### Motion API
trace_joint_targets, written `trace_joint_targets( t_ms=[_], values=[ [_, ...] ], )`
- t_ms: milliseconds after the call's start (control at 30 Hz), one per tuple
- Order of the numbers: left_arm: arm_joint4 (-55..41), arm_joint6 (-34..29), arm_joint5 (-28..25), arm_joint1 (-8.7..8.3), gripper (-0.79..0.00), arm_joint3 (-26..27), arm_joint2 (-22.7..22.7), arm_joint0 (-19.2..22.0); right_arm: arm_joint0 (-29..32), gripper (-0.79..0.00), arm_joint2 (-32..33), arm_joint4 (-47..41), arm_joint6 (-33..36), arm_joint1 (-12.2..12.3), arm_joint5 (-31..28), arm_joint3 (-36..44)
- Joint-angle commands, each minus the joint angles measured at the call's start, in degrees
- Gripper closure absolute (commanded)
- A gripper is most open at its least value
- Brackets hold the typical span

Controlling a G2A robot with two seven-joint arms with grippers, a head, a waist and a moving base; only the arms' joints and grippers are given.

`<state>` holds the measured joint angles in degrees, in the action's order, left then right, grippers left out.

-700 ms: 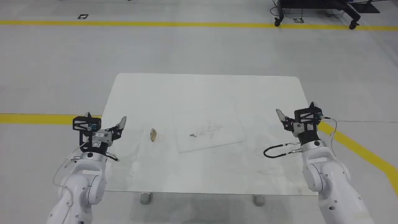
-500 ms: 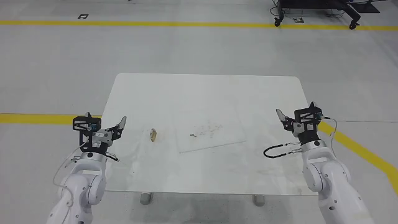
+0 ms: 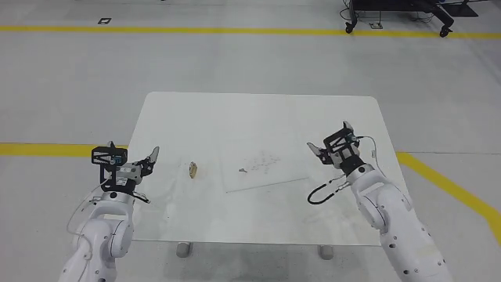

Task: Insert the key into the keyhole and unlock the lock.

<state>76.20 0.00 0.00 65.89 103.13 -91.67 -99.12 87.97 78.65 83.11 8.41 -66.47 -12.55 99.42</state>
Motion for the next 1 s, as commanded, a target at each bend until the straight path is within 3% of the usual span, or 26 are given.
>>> trace_joint_targets(
  t_ms=[0, 400, 467, 600, 700, 900, 967],
  values=[
    [0.0, 0.0, 0.0, 0.0, -0.785, 0.0, 0.0, 0.0, -3.2, -0.785, -3.1, 0.4, 2.3, -0.2, -4.0, -2.7],
    [0.0, 0.0, 0.0, 0.0, -0.785, 0.0, 0.0, 0.0, -4.3, -0.785, -4.4, 0.9, 3.6, -0.4, -4.1, -3.3],
    [0.0, 0.0, 0.0, 0.0, -0.785, 0.0, 0.0, 0.0, -6.1, -0.785, -5.8, 0.7, 6.6, -0.6, -5.6, -5.3],
    [0.0, 0.0, 0.0, 0.0, -0.785, 0.0, 0.0, 0.0, -15.1, -0.785, -13.4, 1.7, 7.6, -1.7, -14.0, -12.2],
    [0.0, 0.0, 0.0, 0.0, -0.785, 0.0, 0.0, 0.0, -19.7, -0.785, -17.4, 1.6, 3.3, -2.6, -18.1, -17.0],
    [0.0, 0.0, 0.0, 0.0, -0.785, 0.0, 0.0, 0.0, -29.0, -0.785, -23.6, 3.5, -6.5, -3.7, -32.6, -27.8],
    [0.0, 0.0, 0.0, 0.0, -0.785, 0.0, 0.0, 0.0, -32.5, -0.733, -26.2, 3.1, -8.9, -4.4, -38.8, -32.1]
  ],
)
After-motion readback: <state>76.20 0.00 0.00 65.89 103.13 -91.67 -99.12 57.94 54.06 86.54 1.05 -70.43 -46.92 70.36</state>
